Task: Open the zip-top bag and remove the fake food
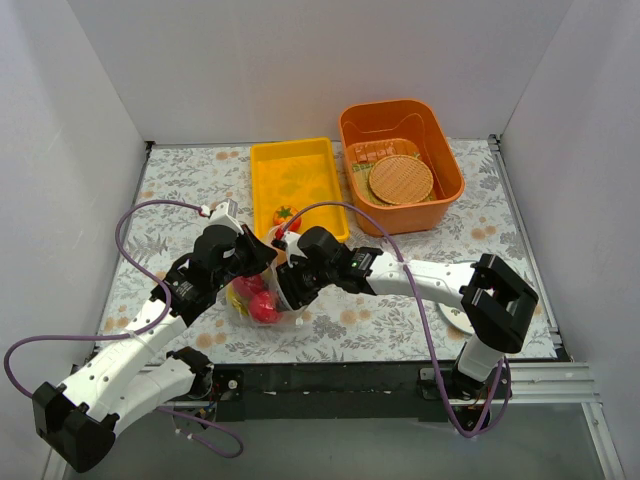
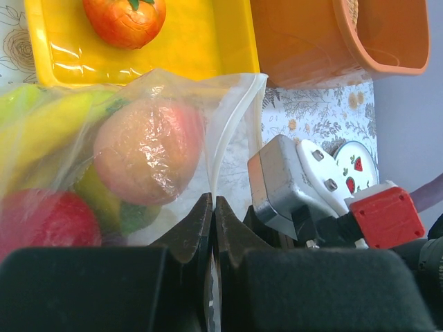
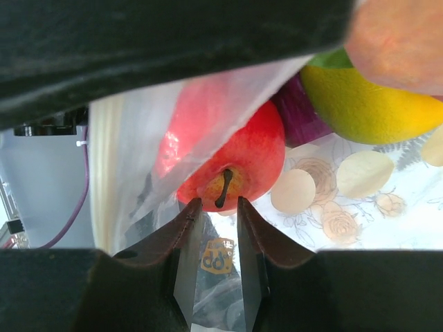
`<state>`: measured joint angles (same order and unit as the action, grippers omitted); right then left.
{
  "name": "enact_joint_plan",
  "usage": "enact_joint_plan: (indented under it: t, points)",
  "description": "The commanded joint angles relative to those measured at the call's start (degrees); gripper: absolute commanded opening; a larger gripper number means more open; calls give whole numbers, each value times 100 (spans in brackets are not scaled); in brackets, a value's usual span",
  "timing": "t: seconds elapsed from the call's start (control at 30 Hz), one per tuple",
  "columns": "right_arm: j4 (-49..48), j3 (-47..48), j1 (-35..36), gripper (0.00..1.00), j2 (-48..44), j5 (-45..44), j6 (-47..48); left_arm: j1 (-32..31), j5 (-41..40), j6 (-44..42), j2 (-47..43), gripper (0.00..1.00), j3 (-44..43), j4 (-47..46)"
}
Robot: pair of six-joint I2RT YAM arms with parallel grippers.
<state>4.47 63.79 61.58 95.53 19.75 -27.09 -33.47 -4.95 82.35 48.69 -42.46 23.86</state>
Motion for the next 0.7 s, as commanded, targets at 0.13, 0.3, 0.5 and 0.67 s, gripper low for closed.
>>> enact_joint_plan:
  t: [0.13, 0.3, 0.5, 0.67]
  points:
    - [-192, 46, 91, 29, -34, 117, -103, 34, -94, -17, -43, 0, 88, -92]
    - [-192, 90, 91, 7, 45, 56, -156, 34, -111, -26, -61, 0, 124, -92]
    - [220, 230, 91, 1, -209, -611, -86, 34, -261, -131, -228, 0, 185, 101]
    - [467, 310, 91, 1, -394, -1051, -16, 34, -401, -175, -421, 0, 264, 303]
